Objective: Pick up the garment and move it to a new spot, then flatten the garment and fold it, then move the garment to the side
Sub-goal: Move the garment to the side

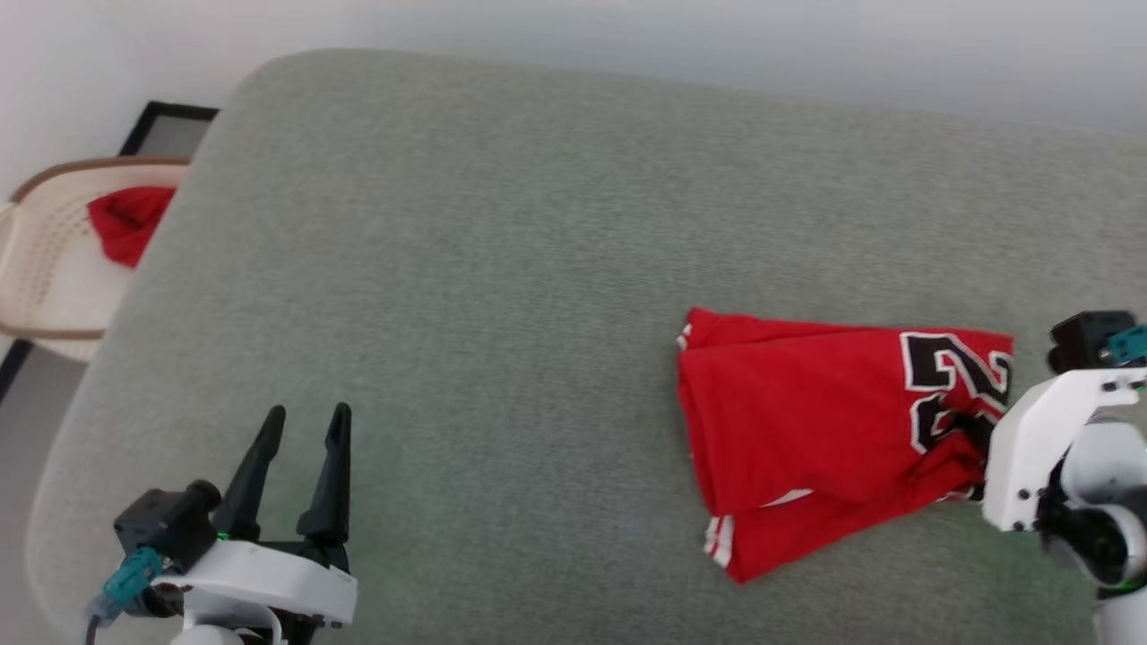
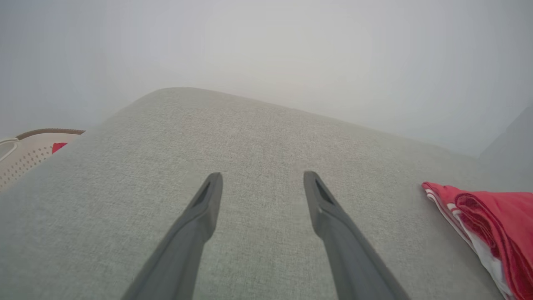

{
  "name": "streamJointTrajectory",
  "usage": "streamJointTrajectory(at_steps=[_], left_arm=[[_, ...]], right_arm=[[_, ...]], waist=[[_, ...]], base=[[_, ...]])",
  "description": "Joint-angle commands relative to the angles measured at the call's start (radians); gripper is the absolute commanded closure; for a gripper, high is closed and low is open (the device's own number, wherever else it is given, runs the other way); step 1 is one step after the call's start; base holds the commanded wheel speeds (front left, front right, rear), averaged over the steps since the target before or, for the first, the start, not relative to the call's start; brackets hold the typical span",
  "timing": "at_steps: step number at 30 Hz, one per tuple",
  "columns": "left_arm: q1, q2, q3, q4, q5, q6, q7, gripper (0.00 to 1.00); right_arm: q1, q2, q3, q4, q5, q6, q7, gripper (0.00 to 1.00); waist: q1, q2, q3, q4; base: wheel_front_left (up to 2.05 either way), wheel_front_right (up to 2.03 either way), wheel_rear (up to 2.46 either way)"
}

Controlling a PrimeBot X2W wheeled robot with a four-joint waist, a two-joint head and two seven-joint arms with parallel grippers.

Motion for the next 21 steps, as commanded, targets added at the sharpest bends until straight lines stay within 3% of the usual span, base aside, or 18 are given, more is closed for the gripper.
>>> streamJointTrajectory(at_steps=[1,10,21], left_arm=[[-0.012,0.008,0.002,-0.007,0.008,-0.003,0.0,0.0],[-0.053,0.045,0.002,-0.04,0.029,-0.003,0.0,0.0],[-0.125,0.111,-0.012,-0.077,0.046,-0.003,0.001,0.0]], right_arm=[[-0.017,-0.022,-0.003,-0.008,0.014,-0.002,-0.011,1.0],[-0.083,-0.188,0.028,-0.012,0.027,-0.002,-0.103,1.0],[-0.175,-0.363,0.043,0.086,0.018,-0.002,-0.273,1.0]], waist=[[0.0,-0.0001,0.005,-0.055],[0.0,-0.0001,0.059,-0.21],[0.0,-0.0001,0.168,-0.371]], base=[[0.0,0.0,0.0],[0.0,0.0,0.0],[0.0,0.0,0.0]])
